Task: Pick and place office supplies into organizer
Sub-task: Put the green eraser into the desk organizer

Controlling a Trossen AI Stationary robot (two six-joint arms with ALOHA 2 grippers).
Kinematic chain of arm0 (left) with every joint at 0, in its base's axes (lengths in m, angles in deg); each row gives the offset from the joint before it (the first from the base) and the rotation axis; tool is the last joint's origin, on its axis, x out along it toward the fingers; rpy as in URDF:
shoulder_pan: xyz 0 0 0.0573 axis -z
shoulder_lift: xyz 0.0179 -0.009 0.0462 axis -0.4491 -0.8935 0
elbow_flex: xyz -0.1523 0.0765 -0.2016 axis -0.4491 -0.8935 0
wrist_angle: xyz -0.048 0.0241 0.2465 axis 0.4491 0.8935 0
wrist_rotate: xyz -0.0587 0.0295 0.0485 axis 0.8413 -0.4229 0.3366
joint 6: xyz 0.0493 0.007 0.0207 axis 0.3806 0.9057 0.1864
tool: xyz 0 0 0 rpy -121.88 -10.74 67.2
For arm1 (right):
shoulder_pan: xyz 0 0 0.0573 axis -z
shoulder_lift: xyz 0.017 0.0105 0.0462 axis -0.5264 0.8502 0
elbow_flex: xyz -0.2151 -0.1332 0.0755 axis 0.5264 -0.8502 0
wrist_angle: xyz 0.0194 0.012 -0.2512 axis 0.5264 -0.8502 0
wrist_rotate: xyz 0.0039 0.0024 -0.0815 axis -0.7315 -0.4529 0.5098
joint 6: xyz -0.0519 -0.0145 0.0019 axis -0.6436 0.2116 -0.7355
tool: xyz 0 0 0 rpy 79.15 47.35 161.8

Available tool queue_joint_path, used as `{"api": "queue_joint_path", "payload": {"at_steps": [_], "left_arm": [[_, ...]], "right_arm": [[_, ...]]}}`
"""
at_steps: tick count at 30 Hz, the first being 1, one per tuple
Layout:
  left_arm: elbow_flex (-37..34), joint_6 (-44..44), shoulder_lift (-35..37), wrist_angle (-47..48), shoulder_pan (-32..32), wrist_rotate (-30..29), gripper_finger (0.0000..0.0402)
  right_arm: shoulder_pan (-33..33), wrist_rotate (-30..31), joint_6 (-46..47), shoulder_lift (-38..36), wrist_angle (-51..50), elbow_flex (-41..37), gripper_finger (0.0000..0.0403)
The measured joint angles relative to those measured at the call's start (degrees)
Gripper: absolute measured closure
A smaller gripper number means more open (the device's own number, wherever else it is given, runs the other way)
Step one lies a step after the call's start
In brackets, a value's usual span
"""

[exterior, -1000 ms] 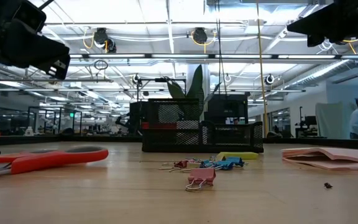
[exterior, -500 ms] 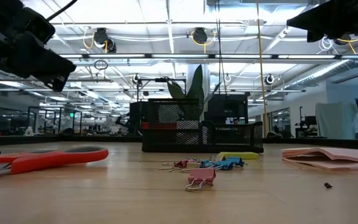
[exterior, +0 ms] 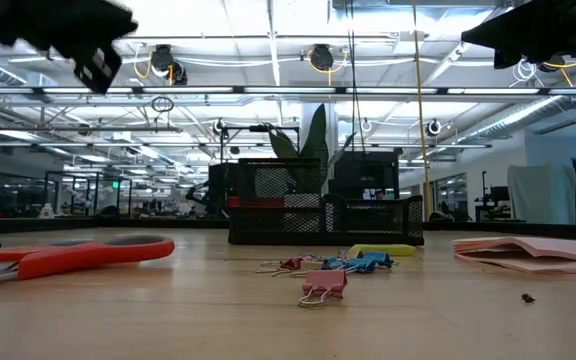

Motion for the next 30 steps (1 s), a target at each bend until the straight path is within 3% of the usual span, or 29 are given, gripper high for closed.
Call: {"api": "queue_joint_path", "payload": {"at_steps": [4, 10, 17, 25, 30], "left_arm": [[7.5, 1.1, -7.1, 6.2, 4.1, -5.9, 0.0355], [14.2, 3.1, -16.8, 7.6, 6.3, -7.8, 0.0355], [16.6, 2.2, -23.0, 10.9, 6.2, -8.1, 0.0354], [19.5, -2.8, -26.5, 14.5, 4.8, -12.4, 0.0354], [25.0, 0.6, -31.8, 15.6, 1.3, -9.5, 0.0354]], "right_arm": [[0.0, -0.2, 2.7, 0.0, -0.4, 0.0, 0.0394], [0.0, -0.2, 7.0, 0.1, -2.6, 0.0, 0.0394], [0.0, -0.2, 7.6, 0.1, -3.5, 0.0, 0.0394], [0.0, -0.2, 5.0, 0.1, -2.9, 0.0, 0.0394], [0.0, -0.2, 4.6, 0.2, -2.8, 0.0, 0.0394]]}}
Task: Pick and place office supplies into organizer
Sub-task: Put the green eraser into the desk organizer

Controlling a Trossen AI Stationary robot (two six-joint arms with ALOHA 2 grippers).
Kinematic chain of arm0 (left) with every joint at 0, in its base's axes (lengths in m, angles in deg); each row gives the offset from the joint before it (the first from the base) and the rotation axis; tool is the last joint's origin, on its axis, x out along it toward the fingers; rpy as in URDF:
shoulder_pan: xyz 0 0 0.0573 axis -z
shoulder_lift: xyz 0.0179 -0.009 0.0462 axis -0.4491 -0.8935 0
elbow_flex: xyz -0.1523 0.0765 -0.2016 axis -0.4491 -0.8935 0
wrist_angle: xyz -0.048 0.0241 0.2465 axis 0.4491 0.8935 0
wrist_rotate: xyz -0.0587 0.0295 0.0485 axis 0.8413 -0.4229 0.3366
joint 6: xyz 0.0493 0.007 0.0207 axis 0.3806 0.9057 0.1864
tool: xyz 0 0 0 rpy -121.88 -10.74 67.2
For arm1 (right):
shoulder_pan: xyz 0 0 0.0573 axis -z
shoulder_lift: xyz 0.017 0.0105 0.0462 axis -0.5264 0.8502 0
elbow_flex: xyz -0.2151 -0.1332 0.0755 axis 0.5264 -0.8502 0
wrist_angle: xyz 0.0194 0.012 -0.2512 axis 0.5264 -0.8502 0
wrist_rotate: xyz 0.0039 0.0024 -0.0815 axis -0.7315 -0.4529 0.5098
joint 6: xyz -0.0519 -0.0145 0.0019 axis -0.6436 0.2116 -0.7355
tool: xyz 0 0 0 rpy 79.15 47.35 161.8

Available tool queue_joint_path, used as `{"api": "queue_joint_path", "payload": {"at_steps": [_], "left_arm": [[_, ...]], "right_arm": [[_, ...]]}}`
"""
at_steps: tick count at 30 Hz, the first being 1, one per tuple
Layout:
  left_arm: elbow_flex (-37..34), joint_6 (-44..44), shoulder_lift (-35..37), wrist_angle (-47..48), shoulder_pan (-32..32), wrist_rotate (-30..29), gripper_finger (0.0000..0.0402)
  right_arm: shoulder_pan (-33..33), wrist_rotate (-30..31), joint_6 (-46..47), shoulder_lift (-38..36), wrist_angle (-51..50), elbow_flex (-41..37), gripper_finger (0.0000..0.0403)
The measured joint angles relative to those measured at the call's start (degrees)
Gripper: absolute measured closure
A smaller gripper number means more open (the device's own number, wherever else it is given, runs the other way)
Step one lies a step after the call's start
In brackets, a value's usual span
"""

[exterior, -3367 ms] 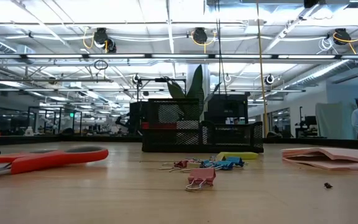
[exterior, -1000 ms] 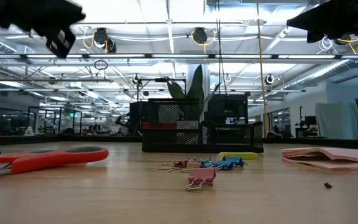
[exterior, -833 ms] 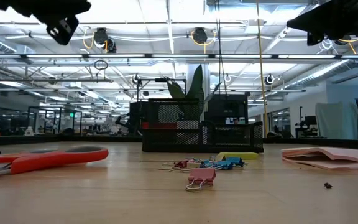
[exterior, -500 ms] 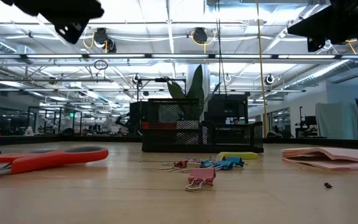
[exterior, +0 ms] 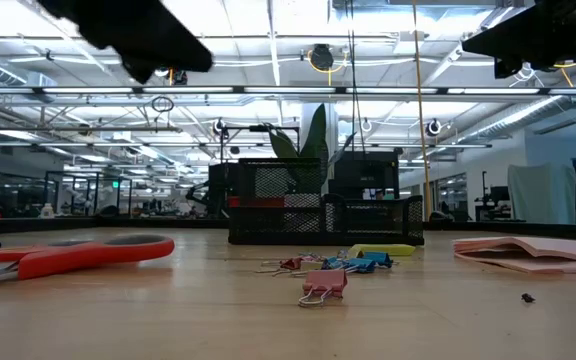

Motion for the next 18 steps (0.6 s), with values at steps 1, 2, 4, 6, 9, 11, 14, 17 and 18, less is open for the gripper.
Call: {"api": "queue_joint_path", "payload": {"at_steps": [1, 2, 4, 6, 9, 11, 14, 17, 18], "left_arm": [[1.4, 1.4, -1.3, -0.1, -0.7, 1.5, 0.0354], [3.1, 3.0, -2.6, -0.1, -1.3, 3.2, 0.0354], [6.3, 6.4, -5.0, 0.3, -2.6, 6.0, 0.0353], [10.1, 9.3, -7.6, 2.0, -4.0, 7.3, 0.0343], [15.5, 11.5, -11.6, 5.1, -6.4, 7.6, 0.031], [18.9, 12.9, -14.4, 7.2, -8.1, 8.6, 0.0279], [23.2, 13.2, -18.6, 9.0, -11.0, 12.9, 0.0224], [26.8, 11.8, -23.0, 9.5, -14.1, 20.0, 0.0172], [27.9, 10.5, -24.5, 9.5, -14.9, 21.1, 0.0158]], "right_arm": [[0.0, 0.0, 0.0, 0.0, -0.1, 0.0, 0.0394], [0.0, 0.0, -0.1, 0.1, -0.1, 0.0, 0.0394], [0.0, 0.0, -0.1, 0.2, 0.0, 0.0, 0.0394], [0.0, 0.0, -0.1, 0.3, -0.1, 0.0, 0.0394], [0.0, 0.1, -0.1, 0.3, 0.0, 0.0, 0.0394], [0.0, 0.1, -0.1, 0.3, 0.0, 0.0, 0.0394], [0.0, 0.1, -0.8, 0.3, 0.0, 0.0, 0.0394], [0.0, 0.0, -0.8, 0.3, -0.1, 0.0, 0.0394], [0.0, -0.1, -0.8, 0.3, 0.0, 0.0, 0.0394]]}}
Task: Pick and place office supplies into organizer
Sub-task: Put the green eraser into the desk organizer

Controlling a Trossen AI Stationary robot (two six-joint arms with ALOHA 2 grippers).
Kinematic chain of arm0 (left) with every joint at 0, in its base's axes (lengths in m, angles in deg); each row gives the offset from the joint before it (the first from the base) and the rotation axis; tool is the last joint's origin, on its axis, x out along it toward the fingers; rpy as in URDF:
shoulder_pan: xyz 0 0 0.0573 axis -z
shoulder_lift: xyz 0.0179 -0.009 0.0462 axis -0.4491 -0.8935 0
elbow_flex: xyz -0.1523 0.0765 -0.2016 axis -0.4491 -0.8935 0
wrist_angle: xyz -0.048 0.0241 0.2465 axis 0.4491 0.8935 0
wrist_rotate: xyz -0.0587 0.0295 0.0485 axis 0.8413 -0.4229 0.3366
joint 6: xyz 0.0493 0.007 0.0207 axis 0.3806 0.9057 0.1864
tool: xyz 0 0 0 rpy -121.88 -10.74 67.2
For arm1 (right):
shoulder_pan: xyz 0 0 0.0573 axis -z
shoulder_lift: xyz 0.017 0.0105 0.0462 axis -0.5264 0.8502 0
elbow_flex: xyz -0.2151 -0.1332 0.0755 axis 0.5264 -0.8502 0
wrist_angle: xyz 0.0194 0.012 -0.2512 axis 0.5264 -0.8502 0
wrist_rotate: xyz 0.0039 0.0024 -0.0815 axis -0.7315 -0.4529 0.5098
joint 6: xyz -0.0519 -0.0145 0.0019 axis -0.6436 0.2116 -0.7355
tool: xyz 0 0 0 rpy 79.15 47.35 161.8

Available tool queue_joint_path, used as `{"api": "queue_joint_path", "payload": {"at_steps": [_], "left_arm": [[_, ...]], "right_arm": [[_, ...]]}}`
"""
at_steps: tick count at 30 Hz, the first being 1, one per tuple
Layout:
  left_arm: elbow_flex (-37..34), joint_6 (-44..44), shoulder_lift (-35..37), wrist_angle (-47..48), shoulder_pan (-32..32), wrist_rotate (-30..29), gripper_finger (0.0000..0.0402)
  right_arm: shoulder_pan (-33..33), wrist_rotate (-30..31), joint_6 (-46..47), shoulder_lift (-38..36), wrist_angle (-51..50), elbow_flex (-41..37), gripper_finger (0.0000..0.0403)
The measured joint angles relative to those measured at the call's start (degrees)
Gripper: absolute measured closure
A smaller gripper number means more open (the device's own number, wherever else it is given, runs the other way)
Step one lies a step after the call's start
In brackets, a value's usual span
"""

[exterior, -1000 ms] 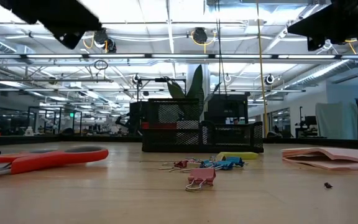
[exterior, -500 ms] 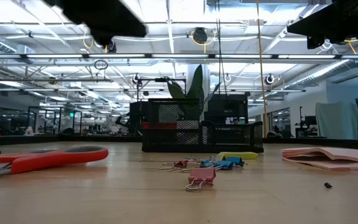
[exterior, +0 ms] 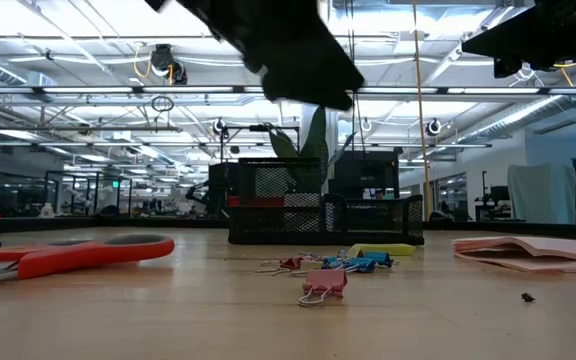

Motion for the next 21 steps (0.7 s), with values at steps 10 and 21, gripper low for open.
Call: {"api": "queue_joint_path", "payload": {"at_steps": [10, 21], "left_arm": [[5.0, -5.8, -8.9, 2.9, -4.4, 7.9, 0.0118], [7.7, -6.0, -15.8, 2.9, -4.7, 7.7, 0.0127]], "right_arm": [[0.0, 0.1, -1.0, 0.0, -0.1, 0.0, 0.0394], [0.0, 0.2, -0.5, 0.4, -0.2, 0.0, 0.0394]]}}
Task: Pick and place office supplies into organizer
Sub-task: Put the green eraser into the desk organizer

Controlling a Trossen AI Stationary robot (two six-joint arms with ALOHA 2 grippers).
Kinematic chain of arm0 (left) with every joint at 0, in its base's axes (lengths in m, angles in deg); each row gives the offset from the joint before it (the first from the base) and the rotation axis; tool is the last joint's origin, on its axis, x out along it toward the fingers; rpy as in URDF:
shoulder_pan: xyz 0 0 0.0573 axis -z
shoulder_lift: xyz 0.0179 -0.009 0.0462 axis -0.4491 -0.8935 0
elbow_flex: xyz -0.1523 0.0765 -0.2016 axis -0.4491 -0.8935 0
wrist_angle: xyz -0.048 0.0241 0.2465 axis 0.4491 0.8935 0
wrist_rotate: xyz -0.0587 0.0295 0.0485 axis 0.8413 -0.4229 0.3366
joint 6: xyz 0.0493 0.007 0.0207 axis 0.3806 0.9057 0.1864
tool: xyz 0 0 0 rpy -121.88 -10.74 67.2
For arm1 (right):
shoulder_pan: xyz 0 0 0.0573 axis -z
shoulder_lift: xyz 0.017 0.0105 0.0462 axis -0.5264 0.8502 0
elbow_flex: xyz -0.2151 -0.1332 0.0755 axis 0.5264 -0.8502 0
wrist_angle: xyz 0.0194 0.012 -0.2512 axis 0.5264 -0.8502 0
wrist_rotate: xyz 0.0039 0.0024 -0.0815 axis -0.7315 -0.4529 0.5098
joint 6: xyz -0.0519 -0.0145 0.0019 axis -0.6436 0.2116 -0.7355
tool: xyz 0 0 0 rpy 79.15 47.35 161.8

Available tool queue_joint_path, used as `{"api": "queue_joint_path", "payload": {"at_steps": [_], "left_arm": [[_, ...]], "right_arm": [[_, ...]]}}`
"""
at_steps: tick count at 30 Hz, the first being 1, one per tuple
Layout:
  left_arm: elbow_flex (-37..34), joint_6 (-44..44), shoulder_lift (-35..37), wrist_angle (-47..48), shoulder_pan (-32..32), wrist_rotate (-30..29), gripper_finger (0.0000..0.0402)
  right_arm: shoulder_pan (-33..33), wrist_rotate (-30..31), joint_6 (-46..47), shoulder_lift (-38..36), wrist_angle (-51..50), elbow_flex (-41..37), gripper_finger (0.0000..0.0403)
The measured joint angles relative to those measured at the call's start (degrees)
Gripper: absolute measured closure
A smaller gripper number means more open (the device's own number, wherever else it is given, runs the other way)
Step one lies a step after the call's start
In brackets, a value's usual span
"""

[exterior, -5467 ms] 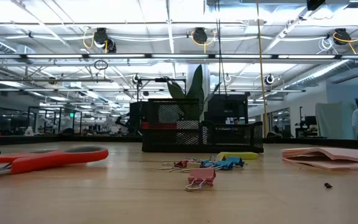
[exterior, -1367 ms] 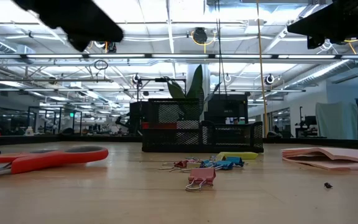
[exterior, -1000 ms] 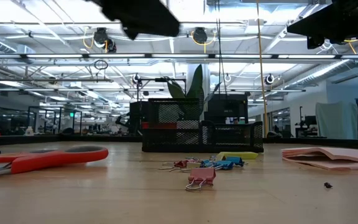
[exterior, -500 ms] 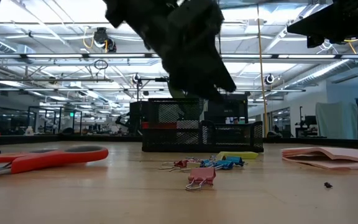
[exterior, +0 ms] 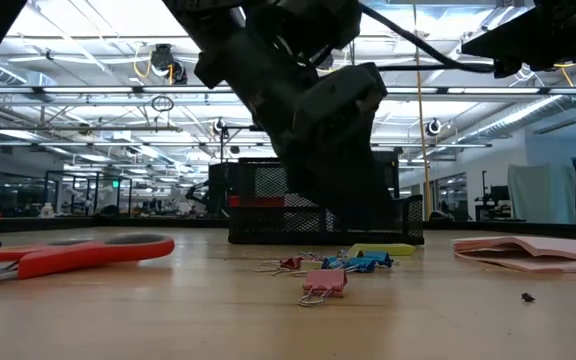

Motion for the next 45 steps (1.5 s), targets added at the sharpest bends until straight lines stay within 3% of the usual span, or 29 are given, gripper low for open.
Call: {"api": "queue_joint_path", "payload": {"at_steps": [8, 18, 25, 36, 45], "left_arm": [[0.0, 2.3, 0.0, 2.3, 0.5, -1.4, 0.0126], [0.2, 1.4, -5.8, -2.9, 0.5, -1.9, 0.0127], [0.2, 1.3, -6.2, -2.7, 0.6, -2.0, 0.0128], [0.2, 9.4, -6.2, 0.2, 2.3, -5.5, 0.0128], [0.0, 10.7, -6.2, 0.0, 2.1, -3.3, 0.0128]], "right_arm": [[0.0, 0.0, 0.1, 0.0, 0.2, 0.0, 0.0394], [0.0, 0.0, -0.8, 0.2, 1.0, 0.0, 0.0394], [0.0, 0.0, -1.5, 0.9, 3.9, 0.0, 0.0394], [0.0, 0.0, -2.0, 0.9, 3.7, 0.0, 0.0394], [0.0, 0.0, -1.4, 0.9, 3.7, 0.0, 0.0394]]}}
